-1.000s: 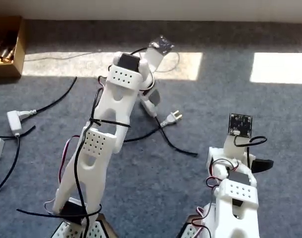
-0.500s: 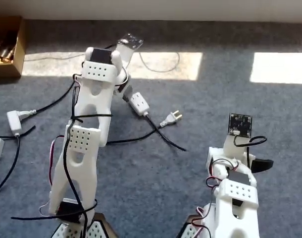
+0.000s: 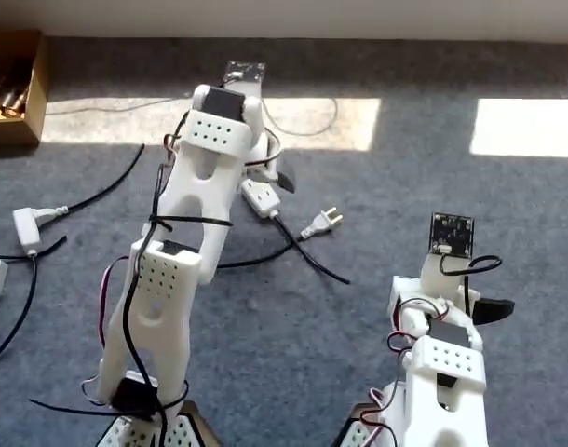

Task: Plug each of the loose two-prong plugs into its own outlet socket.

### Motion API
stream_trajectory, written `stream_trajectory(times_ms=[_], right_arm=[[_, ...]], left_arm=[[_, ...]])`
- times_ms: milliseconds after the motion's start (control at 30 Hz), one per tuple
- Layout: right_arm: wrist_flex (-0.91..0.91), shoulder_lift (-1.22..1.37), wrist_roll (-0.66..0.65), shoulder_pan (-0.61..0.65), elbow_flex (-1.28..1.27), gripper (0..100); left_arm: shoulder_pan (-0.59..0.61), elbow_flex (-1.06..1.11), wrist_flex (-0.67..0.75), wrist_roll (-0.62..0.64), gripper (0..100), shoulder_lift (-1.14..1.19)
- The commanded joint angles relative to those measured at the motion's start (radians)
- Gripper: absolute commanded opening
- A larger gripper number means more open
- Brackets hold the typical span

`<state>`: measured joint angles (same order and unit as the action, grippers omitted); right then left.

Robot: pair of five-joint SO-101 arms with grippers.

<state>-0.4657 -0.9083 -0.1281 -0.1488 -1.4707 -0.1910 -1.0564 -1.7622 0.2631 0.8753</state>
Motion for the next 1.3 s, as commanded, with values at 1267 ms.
stream_trajectory(times_ms=[1267], right_arm=[[0.013, -0.018, 0.002, 0.015, 0.004, 59.3]], left_arm=[[0.259, -0.450, -0.014, -0.227, 1, 0.143]])
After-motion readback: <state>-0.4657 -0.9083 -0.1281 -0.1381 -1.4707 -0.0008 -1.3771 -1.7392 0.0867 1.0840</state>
